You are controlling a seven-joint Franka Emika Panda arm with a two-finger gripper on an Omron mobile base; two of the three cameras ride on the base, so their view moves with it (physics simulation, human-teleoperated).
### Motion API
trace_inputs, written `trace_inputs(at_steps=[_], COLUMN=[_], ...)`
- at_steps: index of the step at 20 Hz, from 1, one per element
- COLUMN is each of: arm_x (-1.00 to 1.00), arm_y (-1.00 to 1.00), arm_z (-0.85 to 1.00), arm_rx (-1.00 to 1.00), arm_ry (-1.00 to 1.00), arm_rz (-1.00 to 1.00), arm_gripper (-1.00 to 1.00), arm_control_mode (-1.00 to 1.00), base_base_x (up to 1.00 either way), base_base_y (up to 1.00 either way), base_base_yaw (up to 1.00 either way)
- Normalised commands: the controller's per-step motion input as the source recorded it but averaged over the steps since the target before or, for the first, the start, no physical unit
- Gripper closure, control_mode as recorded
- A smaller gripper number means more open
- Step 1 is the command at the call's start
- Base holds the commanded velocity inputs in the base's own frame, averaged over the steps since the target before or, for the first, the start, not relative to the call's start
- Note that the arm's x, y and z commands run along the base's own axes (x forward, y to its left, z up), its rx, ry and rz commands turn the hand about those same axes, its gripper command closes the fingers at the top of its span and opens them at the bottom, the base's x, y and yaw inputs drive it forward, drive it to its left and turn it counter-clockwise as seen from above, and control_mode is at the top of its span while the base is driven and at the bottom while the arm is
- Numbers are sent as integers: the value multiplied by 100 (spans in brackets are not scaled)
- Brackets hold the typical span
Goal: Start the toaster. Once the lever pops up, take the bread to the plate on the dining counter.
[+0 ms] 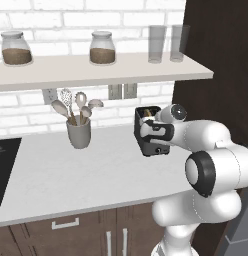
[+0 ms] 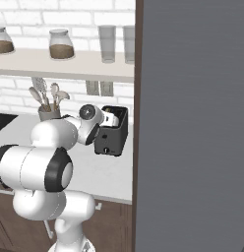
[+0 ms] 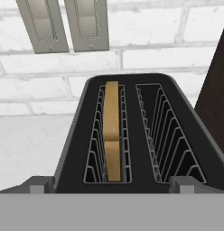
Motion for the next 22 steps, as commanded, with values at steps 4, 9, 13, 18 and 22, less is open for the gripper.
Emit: trace_inputs(at_steps=[4, 9, 13, 18, 22], arm_x=[0, 0, 0, 0, 0], arm_y=[0, 0, 0, 0, 0], arm_z=[0, 0, 0, 0, 0], arm_rx=[0, 0, 0, 0, 0], arm_ry=[0, 0, 0, 0, 0], arm_rz=[0, 0, 0, 0, 0], arm_gripper=[-100, -100, -100, -100, -100], arm_control_mode=[-100, -100, -100, -100, -100], base_base_x=[0, 0, 0, 0, 0], base_base_y=[0, 0, 0, 0, 0], base_base_yaw=[0, 0, 0, 0, 0])
